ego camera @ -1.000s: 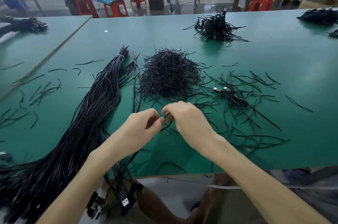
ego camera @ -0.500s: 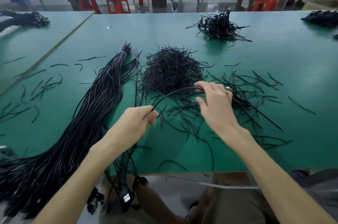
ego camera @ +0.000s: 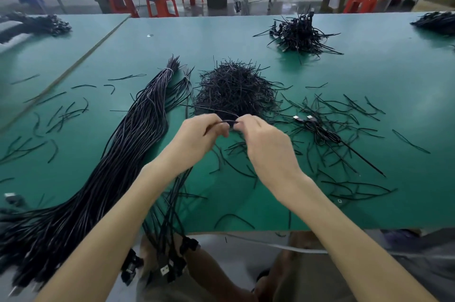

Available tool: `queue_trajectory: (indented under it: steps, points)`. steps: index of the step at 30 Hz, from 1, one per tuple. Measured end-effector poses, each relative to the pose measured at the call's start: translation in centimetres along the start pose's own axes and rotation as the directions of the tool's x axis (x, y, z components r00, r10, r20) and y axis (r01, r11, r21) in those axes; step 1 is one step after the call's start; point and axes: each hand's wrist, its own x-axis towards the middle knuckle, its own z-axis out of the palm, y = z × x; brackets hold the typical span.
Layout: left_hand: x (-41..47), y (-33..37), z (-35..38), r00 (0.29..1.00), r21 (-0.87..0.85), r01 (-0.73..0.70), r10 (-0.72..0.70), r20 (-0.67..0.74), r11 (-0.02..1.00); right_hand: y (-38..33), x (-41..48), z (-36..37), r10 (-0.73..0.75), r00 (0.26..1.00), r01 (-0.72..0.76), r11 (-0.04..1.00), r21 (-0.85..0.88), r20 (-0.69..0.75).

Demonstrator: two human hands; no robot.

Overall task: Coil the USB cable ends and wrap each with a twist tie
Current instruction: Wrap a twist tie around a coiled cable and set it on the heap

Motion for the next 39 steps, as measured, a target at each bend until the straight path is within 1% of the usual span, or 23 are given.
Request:
queue_trajectory:
  steps: [2,3,4,5,7,9,10,11,13,14,15,17,19,20,22,24,28,29,32,33,34,37,39]
  points:
    - [-0.7,-0.8,0.0,0.983,-0.251,0.136,-0.099,0.154,0.958,1.5,0.2,0.1,0.142,0.989,-0.136,0.984,0.115,-0.044]
    - [-1.1,-1.4,0.0,0.975,-0.338,0.178,-0.118,0.191,0.924,2.3,0.2,0.0,0.207,0.977,-0.197,0.968,0.158,-0.053]
    - [-1.3,-1.9,0.0,0.973,-0.406,0.201,-0.133,0.190,0.892,3.1,0.2,-0.1,0.263,0.963,-0.246,0.949,0.200,-0.062]
    - [-1.3,-2.5,-0.1,0.975,-0.465,0.214,-0.158,0.156,0.859,3.7,0.2,-0.2,0.307,0.949,-0.281,0.928,0.244,-0.073]
    - [-0.9,-3.4,-0.7,0.965,-0.578,0.214,-0.261,0.003,0.787,5.0,0.2,-0.4,0.394,0.912,-0.331,0.871,0.362,-0.114]
    - [0.6,-4.1,-2.0,0.901,-0.680,0.160,-0.387,-0.195,0.716,5.9,0.3,-0.7,0.477,0.865,-0.357,0.802,0.479,-0.154]
    - [1.7,-4.4,-2.9,0.868,-0.713,0.113,-0.418,-0.268,0.692,6.3,0.5,-0.8,0.503,0.850,-0.366,0.779,0.509,-0.159]
    - [2.8,-4.6,-3.7,0.852,-0.713,0.057,-0.407,-0.330,0.698,6.6,0.4,-0.9,0.513,0.844,-0.369,0.769,0.523,-0.158]
    - [5.1,-5.2,-4.8,0.841,-0.615,-0.025,-0.317,-0.440,0.788,6.7,0.3,-0.8,0.509,0.846,-0.363,0.766,0.530,-0.157]
    - [6.1,-5.5,-4.9,0.837,-0.535,-0.024,-0.276,-0.473,0.845,6.6,0.1,-0.7,0.504,0.849,-0.355,0.766,0.535,-0.157]
    - [6.8,-6.0,-4.8,0.848,-0.441,0.016,-0.246,-0.470,0.897,6.5,0.0,-0.6,0.497,0.854,-0.349,0.768,0.537,-0.154]
    - [7.0,-6.8,-3.5,0.922,-0.208,0.135,-0.200,-0.331,0.969,6.5,-0.3,-0.4,0.475,0.871,-0.353,0.781,0.516,-0.123]
    - [6.1,-7.8,-1.3,0.974,0.013,0.136,-0.132,-0.183,0.991,6.7,-0.5,-0.3,0.450,0.892,-0.382,0.809,0.448,-0.052]
    - [5.6,-8.1,-0.3,0.983,0.076,0.115,-0.102,-0.154,0.991,6.9,-0.7,-0.3,0.444,0.896,-0.407,0.822,0.398,-0.003]
    - [5.0,-8.4,0.6,0.988,0.155,0.100,-0.080,-0.130,0.983,6.9,-1.0,-0.4,0.430,0.901,-0.427,0.863,0.269,0.051]
    - [4.3,-8.5,0.7,0.994,0.212,0.071,-0.051,-0.098,0.975,6.6,-1.1,-0.5,0.368,0.929,-0.369,0.920,0.133,0.034]
    - [2.8,-8.2,-0.4,0.989,0.263,0.057,-0.019,-0.148,0.963,5.4,-1.0,-0.5,0.280,0.960,-0.280,0.957,0.070,0.016]
    - [2.5,-8.1,-0.9,0.992,0.275,0.069,-0.038,-0.116,0.959,5.2,-0.9,-0.3,0.277,0.961,-0.278,0.958,0.066,0.020]
    - [1.6,-8.1,-1.6,0.989,0.384,0.052,-0.100,0.106,0.922,4.8,-0.6,0.0,0.257,0.965,-0.257,0.966,-0.011,0.051]
    - [1.3,-8.4,-1.5,0.986,0.415,0.047,-0.109,0.127,0.909,4.7,-0.6,0.1,0.249,0.966,-0.246,0.968,-0.048,0.073]
    - [1.0,-8.6,-1.2,0.990,0.426,0.047,-0.099,0.101,0.903,4.7,-0.7,0.2,0.253,0.963,-0.248,0.967,-0.061,0.093]
    - [0.5,-9.3,-0.5,0.997,0.406,0.075,-0.060,-0.050,0.911,4.7,-1.1,0.3,0.280,0.952,-0.276,0.960,-0.047,0.127]
    - [0.4,-9.6,-0.1,0.993,0.429,0.097,-0.057,-0.104,0.898,4.8,-1.4,0.2,0.276,0.953,-0.272,0.961,-0.047,0.124]
